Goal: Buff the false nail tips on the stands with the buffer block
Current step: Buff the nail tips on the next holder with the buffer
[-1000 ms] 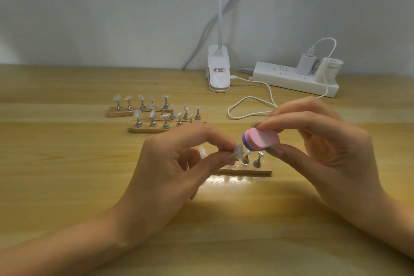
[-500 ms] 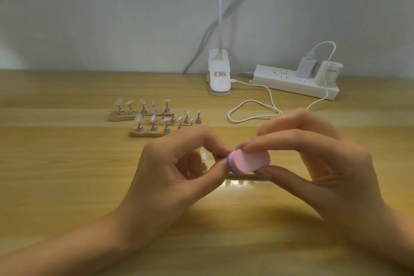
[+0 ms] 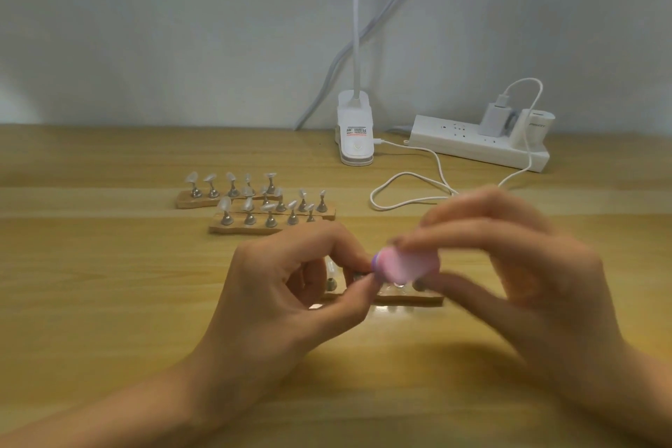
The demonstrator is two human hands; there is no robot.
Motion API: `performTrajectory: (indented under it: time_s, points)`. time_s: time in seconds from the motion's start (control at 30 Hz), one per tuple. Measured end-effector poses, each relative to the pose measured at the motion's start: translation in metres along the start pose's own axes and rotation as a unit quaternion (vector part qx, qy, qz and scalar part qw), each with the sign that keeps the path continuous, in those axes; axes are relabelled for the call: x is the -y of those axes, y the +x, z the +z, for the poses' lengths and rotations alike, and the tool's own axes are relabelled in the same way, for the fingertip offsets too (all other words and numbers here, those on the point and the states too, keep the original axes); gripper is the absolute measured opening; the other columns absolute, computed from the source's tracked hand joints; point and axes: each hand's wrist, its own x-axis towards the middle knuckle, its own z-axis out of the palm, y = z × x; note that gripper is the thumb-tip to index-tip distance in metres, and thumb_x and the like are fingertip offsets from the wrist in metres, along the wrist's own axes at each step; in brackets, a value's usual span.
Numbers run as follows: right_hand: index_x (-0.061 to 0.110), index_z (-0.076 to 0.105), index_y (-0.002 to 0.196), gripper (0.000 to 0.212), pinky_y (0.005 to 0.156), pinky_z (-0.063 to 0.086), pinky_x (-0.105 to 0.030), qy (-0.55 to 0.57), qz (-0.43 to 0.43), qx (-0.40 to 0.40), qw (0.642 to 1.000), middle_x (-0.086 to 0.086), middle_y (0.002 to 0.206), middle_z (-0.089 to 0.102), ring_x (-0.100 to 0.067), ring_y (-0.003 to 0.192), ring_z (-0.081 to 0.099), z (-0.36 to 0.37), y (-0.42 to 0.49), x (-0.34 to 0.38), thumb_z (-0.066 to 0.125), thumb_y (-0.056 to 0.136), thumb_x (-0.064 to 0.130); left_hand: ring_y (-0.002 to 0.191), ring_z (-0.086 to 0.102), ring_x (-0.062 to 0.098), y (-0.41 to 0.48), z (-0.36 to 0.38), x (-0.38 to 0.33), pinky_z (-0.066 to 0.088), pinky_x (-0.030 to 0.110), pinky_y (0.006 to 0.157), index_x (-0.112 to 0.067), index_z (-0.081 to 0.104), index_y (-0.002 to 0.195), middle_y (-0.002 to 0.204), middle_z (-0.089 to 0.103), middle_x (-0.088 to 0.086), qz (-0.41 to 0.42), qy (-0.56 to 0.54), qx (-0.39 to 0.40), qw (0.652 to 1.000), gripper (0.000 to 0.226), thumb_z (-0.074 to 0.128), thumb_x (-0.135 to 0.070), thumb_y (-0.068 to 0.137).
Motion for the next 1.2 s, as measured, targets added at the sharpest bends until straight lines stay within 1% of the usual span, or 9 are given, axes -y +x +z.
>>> performTrajectory:
  time_s: [0.07, 0.17, 0.3, 0.4, 0.6, 0.7, 0.83, 0.97, 1.2]
  points:
    - [0.023, 0.068, 0.109, 0.023, 0.084, 0.053, -0.035, 0.0, 0.008, -0.011, 1.0, 0.002, 0.104, 0.064, -0.018, 0.099, 0.065, -0.0006, -0.0001, -0.0002, 0.07, 0.086, 0.021, 0.048, 0.034, -0.002, -0.0001, -0.0004, -0.0008, 0.028, 0.009, 0.049, -0.03, 0.063, 0.079, 0.061, 0.052, -0.025, 0.006, 0.004, 0.007, 1.0, 0.007, 0.069, -0.03, 0.077]
    - [0.024, 0.068, 0.11, 0.022, 0.082, 0.052, -0.024, -0.009, -0.023, 0.022, 0.999, 0.005, 0.102, 0.061, -0.013, 0.097, 0.065, 0.0017, -0.0009, 0.0018, 0.07, 0.089, 0.021, 0.048, 0.032, 0.0, 0.0002, -0.0005, -0.0011, 0.025, 0.009, 0.048, -0.029, 0.063, 0.078, 0.058, 0.048, -0.023, 0.009, 0.011, 0.018, 1.0, 0.008, 0.07, -0.032, 0.076]
    - [0.028, 0.071, 0.105, 0.019, 0.084, 0.053, -0.033, -0.007, -0.005, -0.003, 1.0, 0.003, 0.104, 0.064, -0.016, 0.099, 0.066, 0.0003, 0.0006, 0.0002, 0.07, 0.087, 0.021, 0.046, 0.034, -0.002, 0.0, -0.001, -0.0011, 0.026, 0.008, 0.048, -0.027, 0.063, 0.078, 0.056, 0.049, -0.025, -0.005, 0.003, 0.01, 1.0, 0.008, 0.07, -0.033, 0.077]
    - [0.026, 0.071, 0.108, 0.021, 0.085, 0.052, -0.022, -0.008, -0.03, 0.028, 0.999, 0.004, 0.103, 0.062, -0.014, 0.097, 0.067, 0.0023, -0.002, 0.0011, 0.07, 0.089, 0.02, 0.046, 0.033, -0.004, 0.0002, -0.0002, -0.0022, 0.024, 0.005, 0.049, -0.031, 0.064, 0.079, 0.055, 0.047, -0.029, 0.003, 0.01, 0.021, 1.0, 0.008, 0.07, -0.035, 0.078]
    - [0.023, 0.07, 0.109, 0.021, 0.082, 0.053, -0.024, -0.01, -0.029, 0.028, 0.999, 0.006, 0.1, 0.06, -0.015, 0.095, 0.066, 0.0036, -0.0005, 0.0029, 0.07, 0.088, 0.022, 0.047, 0.033, -0.003, 0.0004, 0.0004, 0.0, 0.024, 0.004, 0.049, -0.027, 0.065, 0.079, 0.054, 0.045, -0.026, -0.003, 0.001, 0.014, 1.0, 0.011, 0.07, -0.037, 0.078]
    - [0.024, 0.07, 0.107, 0.019, 0.078, 0.054, -0.033, -0.012, -0.019, 0.023, 0.999, 0.005, 0.098, 0.064, -0.016, 0.093, 0.068, 0.0038, -0.0007, 0.004, 0.07, 0.087, 0.024, 0.045, 0.03, 0.0, 0.0006, -0.0001, 0.0023, 0.023, 0.007, 0.047, -0.029, 0.067, 0.079, 0.05, 0.041, -0.022, -0.021, -0.012, -0.005, 1.0, 0.014, 0.071, -0.042, 0.075]
    - [0.022, 0.074, 0.105, 0.016, 0.082, 0.051, -0.026, 0.044, -0.023, 0.038, 0.998, 0.007, 0.103, 0.064, -0.017, 0.095, 0.067, 0.0012, -0.0022, 0.0063, 0.072, 0.09, 0.024, 0.044, 0.032, -0.003, 0.0002, 0.0011, 0.0012, 0.024, 0.006, 0.048, -0.031, 0.066, 0.08, 0.05, 0.045, -0.026, -0.014, -0.015, 0.003, 1.0, 0.009, 0.07, -0.039, 0.076]
    - [0.023, 0.071, 0.105, 0.02, 0.081, 0.053, -0.036, 0.025, 0.007, -0.005, 1.0, 0.0, 0.102, 0.066, -0.022, 0.097, 0.067, -0.0015, 0.002, -0.0014, 0.073, 0.086, 0.021, 0.046, 0.034, -0.003, 0.0, -0.0002, -0.001, 0.026, 0.007, 0.049, -0.032, 0.063, 0.075, 0.058, 0.051, -0.028, 0.004, 0.001, 0.018, 1.0, 0.008, 0.069, -0.031, 0.08]
    - [0.02, 0.07, 0.107, 0.022, 0.08, 0.053, -0.036, 0.003, 0.015, -0.002, 1.0, 0.0, 0.103, 0.066, -0.021, 0.096, 0.066, -0.0015, 0.0027, -0.0025, 0.072, 0.086, 0.022, 0.047, 0.037, -0.002, -0.0007, -0.0001, 0.0, 0.028, 0.009, 0.049, -0.028, 0.065, 0.078, 0.059, 0.053, -0.025, -0.006, 0.009, 0.016, 1.0, 0.006, 0.069, -0.033, 0.08]
